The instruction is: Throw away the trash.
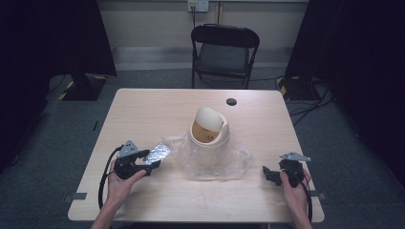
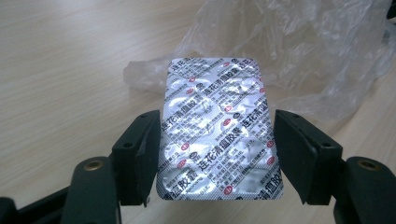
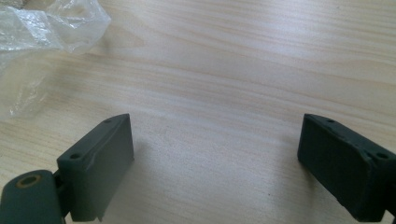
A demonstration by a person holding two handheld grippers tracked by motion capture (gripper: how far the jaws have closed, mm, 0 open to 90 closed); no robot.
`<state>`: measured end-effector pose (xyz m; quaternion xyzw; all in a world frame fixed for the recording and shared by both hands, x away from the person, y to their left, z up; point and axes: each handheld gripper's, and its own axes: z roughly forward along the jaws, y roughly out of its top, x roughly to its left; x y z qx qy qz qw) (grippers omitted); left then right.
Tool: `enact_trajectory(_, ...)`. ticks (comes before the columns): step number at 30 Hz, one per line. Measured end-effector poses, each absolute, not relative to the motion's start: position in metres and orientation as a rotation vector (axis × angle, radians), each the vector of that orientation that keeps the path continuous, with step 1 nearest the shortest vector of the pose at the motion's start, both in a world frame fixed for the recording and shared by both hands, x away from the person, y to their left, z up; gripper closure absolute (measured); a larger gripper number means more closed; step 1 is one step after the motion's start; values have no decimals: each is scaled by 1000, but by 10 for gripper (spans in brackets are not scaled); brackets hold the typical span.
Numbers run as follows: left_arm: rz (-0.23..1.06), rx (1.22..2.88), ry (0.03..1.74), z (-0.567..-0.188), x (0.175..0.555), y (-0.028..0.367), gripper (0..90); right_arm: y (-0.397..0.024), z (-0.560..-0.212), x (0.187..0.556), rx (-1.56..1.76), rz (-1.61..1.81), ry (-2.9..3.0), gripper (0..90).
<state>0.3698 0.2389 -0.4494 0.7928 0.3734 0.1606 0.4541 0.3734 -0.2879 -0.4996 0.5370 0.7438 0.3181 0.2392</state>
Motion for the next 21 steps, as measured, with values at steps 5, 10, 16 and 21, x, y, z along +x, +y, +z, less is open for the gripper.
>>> enact_trajectory(5,391,1952,891,-441,370,230,342,-288,-500,373,1470,871,2037,97)
enact_trajectory(10,388,1932,864,-429,370,225,342,-288,-500,373,1470,871,2037,97)
enact_trajectory(16,397,1928,824,-414,370,221,342,-288,-500,373,1470,871,2037,97)
enact_trajectory(21,395,1928,787,-405,369,215,342,-288,-500,373,1470,871,2037,97)
